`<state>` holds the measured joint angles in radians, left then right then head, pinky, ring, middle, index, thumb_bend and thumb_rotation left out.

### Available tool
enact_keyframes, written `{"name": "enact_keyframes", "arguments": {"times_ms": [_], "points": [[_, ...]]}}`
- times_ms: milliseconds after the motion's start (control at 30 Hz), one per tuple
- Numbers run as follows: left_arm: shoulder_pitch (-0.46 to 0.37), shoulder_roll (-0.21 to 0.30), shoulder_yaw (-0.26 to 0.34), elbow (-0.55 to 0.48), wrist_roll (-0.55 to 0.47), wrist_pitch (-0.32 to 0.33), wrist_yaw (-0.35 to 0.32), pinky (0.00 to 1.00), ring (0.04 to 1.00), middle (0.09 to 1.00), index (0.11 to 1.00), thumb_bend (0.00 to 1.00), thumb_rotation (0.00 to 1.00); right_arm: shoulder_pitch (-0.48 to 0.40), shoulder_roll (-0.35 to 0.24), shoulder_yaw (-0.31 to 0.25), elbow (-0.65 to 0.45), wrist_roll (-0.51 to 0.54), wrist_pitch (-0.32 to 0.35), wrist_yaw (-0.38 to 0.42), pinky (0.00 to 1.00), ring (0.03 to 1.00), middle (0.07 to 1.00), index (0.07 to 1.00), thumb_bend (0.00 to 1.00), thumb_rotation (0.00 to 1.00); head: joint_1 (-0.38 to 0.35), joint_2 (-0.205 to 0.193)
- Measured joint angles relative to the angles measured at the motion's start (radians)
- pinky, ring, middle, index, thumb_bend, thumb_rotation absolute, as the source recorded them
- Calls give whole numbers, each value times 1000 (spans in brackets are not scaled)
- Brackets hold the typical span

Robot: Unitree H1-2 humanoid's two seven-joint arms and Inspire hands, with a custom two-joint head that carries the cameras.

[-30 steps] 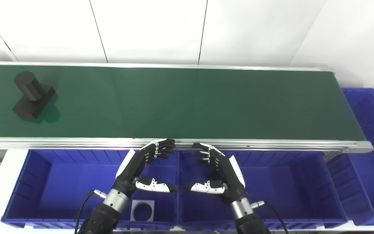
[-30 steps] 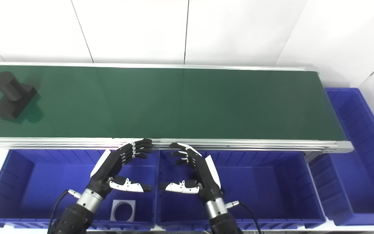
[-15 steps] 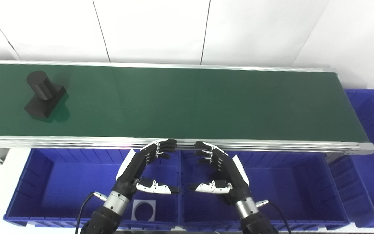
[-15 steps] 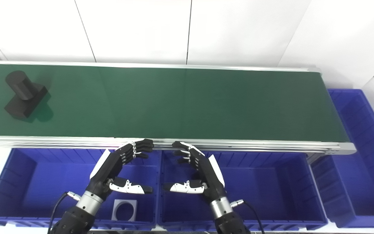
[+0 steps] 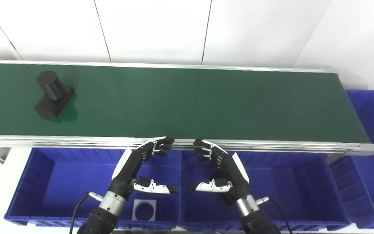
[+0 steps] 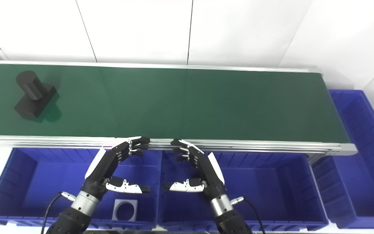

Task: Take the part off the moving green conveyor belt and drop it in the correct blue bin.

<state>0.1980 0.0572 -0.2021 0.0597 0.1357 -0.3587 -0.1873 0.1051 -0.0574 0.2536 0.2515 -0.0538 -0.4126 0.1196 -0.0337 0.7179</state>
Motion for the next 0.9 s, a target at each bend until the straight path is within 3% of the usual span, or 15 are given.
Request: {"name": "enact_keyframes", "arguments": {"times_ms": [300, 567, 833, 900], "points": [[-13, -4, -1, 30, 23, 17, 19, 685, 752, 793, 751, 823, 0, 1, 7, 2, 0, 6, 0, 18, 698, 798, 871, 769, 811, 93, 2, -2], [-21, -3, -4, 45, 45, 11, 24, 672, 749, 793, 751, 832, 0, 2, 10, 2, 0, 11, 0, 27, 704, 801, 876, 777, 827, 154, 3, -2], [-40, -8, -5, 102, 43, -35, 33, 665, 745, 788, 750, 838, 0, -3, 8, 2, 5, 12, 0, 45, 690, 781, 873, 786, 857, 174, 51, -38], [-49, -13, -8, 137, 43, -56, 43, 667, 750, 788, 752, 835, 0, -7, 4, -2, 17, 21, 0, 50, 692, 781, 874, 787, 855, 164, 127, -77]]}}
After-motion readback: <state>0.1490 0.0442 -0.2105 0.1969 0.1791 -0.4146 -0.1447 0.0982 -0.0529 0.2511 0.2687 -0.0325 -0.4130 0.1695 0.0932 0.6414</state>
